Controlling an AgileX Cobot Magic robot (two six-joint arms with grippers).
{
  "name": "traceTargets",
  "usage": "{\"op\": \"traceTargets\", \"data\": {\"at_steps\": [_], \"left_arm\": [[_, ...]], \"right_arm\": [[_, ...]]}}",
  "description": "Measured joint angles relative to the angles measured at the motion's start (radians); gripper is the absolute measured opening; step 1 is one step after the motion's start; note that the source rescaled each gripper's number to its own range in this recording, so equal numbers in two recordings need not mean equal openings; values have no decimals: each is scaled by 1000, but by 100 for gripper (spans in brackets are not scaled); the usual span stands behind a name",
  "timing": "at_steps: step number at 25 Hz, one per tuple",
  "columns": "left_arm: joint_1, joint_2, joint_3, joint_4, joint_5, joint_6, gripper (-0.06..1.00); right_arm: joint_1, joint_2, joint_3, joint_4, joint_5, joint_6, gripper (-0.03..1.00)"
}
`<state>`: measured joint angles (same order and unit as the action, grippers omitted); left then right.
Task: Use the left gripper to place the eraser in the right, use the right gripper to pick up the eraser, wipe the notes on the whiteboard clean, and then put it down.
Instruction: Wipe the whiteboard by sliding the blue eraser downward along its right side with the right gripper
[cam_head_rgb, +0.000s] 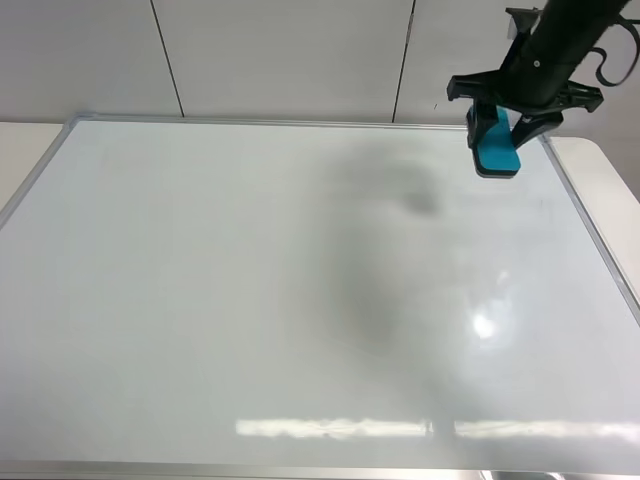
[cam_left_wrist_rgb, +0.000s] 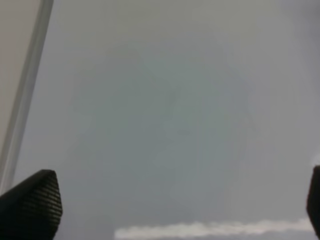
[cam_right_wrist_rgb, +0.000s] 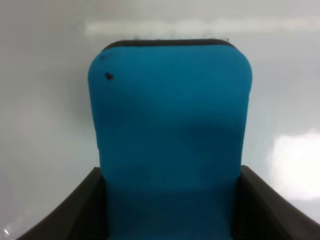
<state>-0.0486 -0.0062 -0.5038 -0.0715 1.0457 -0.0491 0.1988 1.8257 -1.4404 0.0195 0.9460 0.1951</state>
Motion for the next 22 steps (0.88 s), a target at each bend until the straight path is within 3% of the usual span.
{"op": "traceTargets", "data": {"at_steps": [3, 9, 14, 22], "left_arm": [[0, 0, 0, 0, 0, 0, 100], [0, 0, 0, 0, 0, 0, 100], [0, 0, 0, 0, 0, 0, 100], [0, 0, 0, 0, 0, 0, 100]], "right_arm": [[0, -128, 216, 30, -105, 3, 4], [0, -226, 513, 44, -126, 46, 4], [5, -228, 592, 6, -186, 112, 4], [41, -230, 596, -29, -212, 156, 4]]}}
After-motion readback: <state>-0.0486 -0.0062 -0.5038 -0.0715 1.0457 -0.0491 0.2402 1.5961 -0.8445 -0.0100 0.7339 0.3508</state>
